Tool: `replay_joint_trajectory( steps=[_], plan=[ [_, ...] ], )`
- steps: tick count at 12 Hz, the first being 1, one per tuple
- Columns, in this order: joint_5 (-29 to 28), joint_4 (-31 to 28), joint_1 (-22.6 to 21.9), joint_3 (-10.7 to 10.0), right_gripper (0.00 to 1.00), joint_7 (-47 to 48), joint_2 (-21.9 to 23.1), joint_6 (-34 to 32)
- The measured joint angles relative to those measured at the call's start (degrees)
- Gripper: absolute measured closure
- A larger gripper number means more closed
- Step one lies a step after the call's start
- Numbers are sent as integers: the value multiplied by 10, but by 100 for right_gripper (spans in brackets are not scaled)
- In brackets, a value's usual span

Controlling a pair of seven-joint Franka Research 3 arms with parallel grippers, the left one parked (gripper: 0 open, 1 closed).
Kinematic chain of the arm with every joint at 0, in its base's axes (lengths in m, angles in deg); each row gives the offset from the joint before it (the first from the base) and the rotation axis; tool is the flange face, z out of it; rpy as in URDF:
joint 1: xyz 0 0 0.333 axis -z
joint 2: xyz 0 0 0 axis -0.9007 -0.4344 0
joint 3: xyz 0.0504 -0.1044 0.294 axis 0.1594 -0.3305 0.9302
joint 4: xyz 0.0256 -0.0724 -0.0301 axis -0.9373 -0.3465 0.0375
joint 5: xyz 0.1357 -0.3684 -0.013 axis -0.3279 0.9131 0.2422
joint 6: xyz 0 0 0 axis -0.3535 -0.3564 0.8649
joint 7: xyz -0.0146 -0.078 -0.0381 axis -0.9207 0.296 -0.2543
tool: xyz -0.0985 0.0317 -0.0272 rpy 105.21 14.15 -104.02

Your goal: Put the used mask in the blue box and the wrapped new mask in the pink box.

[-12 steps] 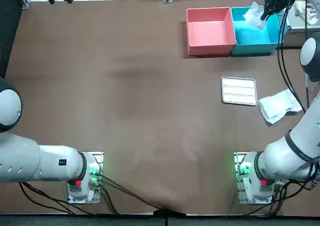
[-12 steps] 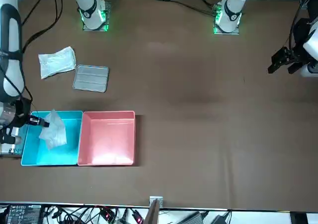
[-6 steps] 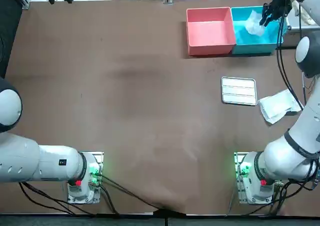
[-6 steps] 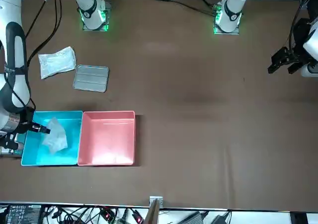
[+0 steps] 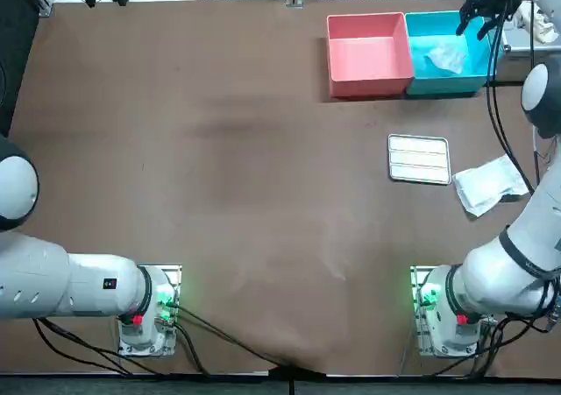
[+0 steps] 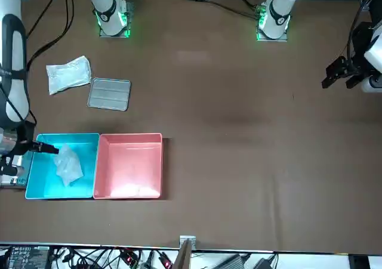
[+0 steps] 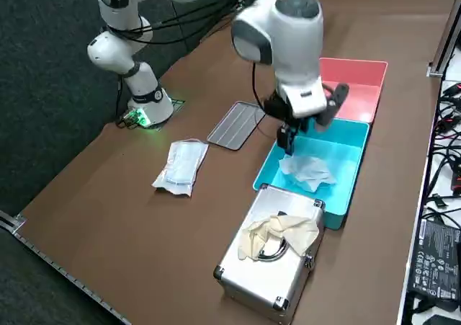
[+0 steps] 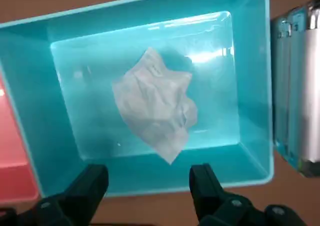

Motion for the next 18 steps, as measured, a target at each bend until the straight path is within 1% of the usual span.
replay_joint_trajectory(
  steps=[1,3,5,6,8,10,13,14,15,18],
  plan=[
    [18,4,-7,1,0,0,15,-22],
    [58,4,-29,3,0,10,49,-80],
    [111,-16,-57,5,0,18,81,-134],
    [139,-42,-73,6,0,19,96,-145],
    [196,-115,-108,7,0,23,128,-146],
    [235,-203,-130,7,0,31,160,-127],
    [251,-337,-131,4,0,34,218,-64],
    [252,-375,-124,3,0,35,237,-42],
    [254,-444,-97,1,0,35,275,3],
    [259,-518,-39,-1,0,28,324,42]
  ],
)
